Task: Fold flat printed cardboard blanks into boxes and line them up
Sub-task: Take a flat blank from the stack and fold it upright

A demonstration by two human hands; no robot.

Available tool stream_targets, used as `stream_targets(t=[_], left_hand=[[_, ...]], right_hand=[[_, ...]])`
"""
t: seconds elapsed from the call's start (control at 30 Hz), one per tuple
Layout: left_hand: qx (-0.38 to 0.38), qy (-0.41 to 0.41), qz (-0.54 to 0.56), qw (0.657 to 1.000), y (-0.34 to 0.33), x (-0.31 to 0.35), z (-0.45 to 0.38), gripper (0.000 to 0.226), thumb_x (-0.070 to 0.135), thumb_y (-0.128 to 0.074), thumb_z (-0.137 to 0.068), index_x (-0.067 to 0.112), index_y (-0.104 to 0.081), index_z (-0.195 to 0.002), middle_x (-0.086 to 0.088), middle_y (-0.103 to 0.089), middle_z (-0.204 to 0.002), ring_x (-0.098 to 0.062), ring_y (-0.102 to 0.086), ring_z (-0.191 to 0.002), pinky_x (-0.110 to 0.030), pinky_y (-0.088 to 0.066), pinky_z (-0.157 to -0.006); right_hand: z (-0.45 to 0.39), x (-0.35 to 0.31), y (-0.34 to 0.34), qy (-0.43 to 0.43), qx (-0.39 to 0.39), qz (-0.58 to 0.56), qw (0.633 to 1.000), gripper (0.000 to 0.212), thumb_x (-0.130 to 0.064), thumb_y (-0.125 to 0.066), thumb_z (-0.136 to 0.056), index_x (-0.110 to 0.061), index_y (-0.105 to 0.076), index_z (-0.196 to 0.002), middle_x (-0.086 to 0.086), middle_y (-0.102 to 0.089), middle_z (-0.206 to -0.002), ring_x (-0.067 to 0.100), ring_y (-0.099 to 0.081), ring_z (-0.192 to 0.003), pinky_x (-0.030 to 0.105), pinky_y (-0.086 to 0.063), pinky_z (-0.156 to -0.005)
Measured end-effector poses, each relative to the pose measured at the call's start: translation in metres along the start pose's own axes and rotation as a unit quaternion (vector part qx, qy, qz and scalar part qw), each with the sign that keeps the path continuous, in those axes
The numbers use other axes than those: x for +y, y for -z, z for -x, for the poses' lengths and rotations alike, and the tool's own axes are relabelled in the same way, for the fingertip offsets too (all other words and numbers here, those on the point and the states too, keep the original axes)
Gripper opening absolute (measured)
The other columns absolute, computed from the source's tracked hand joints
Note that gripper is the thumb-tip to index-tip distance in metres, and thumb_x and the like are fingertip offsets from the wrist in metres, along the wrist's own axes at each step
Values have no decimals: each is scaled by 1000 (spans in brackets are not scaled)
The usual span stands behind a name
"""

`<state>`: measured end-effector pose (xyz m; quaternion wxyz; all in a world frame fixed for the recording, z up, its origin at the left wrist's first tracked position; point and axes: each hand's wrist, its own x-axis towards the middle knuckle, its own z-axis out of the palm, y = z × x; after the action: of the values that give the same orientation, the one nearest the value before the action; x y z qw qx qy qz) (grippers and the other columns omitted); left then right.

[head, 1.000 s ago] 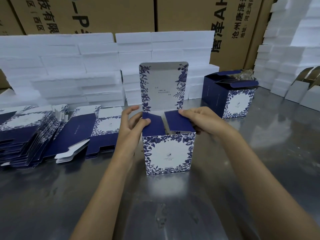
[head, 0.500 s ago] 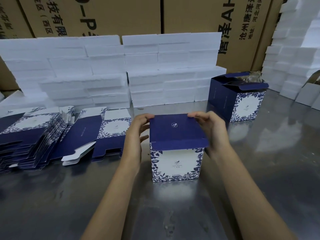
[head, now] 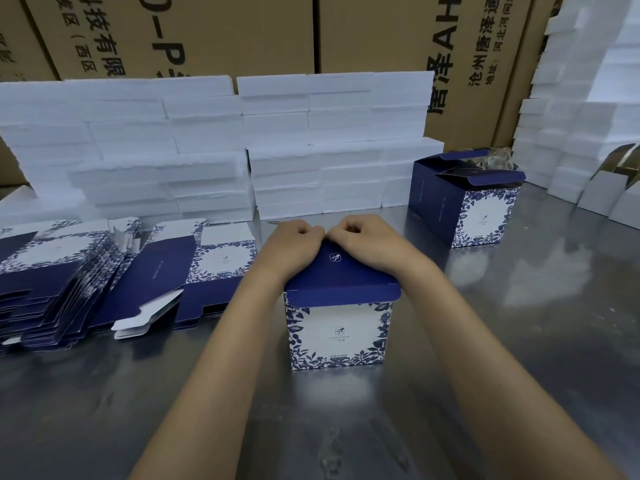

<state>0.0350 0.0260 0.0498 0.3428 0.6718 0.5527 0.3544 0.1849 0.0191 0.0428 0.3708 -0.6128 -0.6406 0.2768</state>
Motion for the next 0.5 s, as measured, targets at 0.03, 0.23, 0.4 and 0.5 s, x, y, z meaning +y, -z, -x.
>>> stream_targets(t=[0.03,0.23,0.4,0.5], left_hand=[[2,2,-8,1000,-2,1,-2,23,27,-52,-97,22,-58,-75,7,-60,-79,-8,-52,-67,-25,-36,-55],[-2,30,24,999,-2,1,-2,24,24,-55,-99,19,-58,-76,2,-62,-80,-10,-55,-65,-21,-42,-49],[13,48,55,997,-3,3,4,23,25,-55,-99,18,-57,-77,3,-60,-75,-10,-53,-61,-13,-38,-37],[-3,55,25,998,-3,5,4,27,24,-53,-101,17,-55,-75,2,-58,-77,-11,-52,-63,-22,-39,-50]], right_hand=[[-1,2,0,9,1,-1,1000,23,-34,-62,-96,-19,-65,-78,-12,-60,-72,-4,-52,-56,11,-39,-50],[-2,2,1,16,-9,-39,999,30,-23,-62,-99,-21,-56,-70,-10,-57,-69,-9,-49,-44,7,-37,-46],[4,1,5,-6,-8,-37,999,22,-26,-58,-101,-17,-62,-81,-8,-62,-78,-1,-56,-59,6,-37,-44],[7,-2,6,-12,-9,-18,1000,19,-26,-55,-102,-14,-59,-87,0,-58,-82,11,-51,-65,9,-36,-43]])
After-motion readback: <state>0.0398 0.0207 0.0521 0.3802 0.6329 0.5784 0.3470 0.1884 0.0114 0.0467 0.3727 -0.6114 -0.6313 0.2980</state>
